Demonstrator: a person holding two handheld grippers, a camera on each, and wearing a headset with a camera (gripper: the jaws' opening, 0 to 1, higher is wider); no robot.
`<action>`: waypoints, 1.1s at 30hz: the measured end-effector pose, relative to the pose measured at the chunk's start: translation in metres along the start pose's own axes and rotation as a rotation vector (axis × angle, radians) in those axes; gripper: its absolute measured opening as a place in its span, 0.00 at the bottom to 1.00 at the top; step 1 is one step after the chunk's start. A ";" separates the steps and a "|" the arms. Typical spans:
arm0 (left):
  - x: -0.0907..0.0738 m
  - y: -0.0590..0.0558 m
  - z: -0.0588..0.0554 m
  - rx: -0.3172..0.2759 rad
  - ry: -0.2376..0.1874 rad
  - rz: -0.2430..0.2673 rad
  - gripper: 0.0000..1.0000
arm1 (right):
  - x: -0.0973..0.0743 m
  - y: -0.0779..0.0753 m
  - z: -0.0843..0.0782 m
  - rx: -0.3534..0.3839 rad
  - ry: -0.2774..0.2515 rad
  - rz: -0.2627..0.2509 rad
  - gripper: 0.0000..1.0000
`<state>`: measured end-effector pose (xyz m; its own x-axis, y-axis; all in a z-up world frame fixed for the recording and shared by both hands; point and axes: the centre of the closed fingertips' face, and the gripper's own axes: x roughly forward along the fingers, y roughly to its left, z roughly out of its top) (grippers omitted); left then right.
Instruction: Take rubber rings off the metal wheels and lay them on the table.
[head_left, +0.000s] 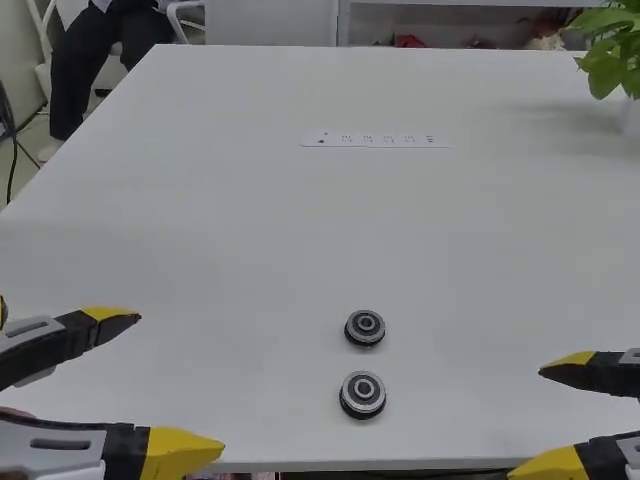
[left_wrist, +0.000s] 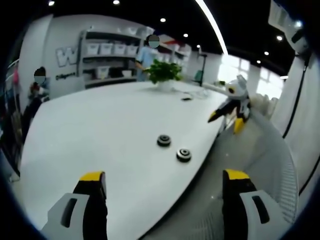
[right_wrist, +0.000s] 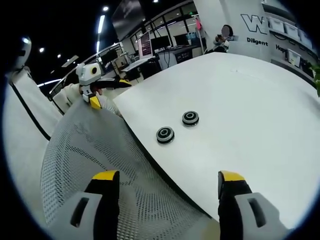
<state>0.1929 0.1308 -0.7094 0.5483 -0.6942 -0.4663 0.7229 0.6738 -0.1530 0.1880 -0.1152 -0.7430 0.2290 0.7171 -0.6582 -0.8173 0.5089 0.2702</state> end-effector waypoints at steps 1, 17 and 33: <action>0.001 -0.001 -0.001 0.005 0.007 -0.001 0.98 | 0.000 0.000 0.000 -0.002 0.000 -0.001 0.79; 0.000 -0.001 0.027 0.096 0.001 -0.006 0.99 | -0.001 -0.003 0.007 -0.018 -0.016 0.009 0.78; 0.008 0.002 0.079 0.312 -0.018 -0.063 0.93 | -0.018 -0.026 0.054 -0.085 -0.102 -0.043 0.74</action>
<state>0.2322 0.1072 -0.6446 0.5040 -0.7383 -0.4481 0.8480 0.5214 0.0948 0.2335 -0.1156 -0.7000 0.3137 0.7426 -0.5917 -0.8464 0.5011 0.1802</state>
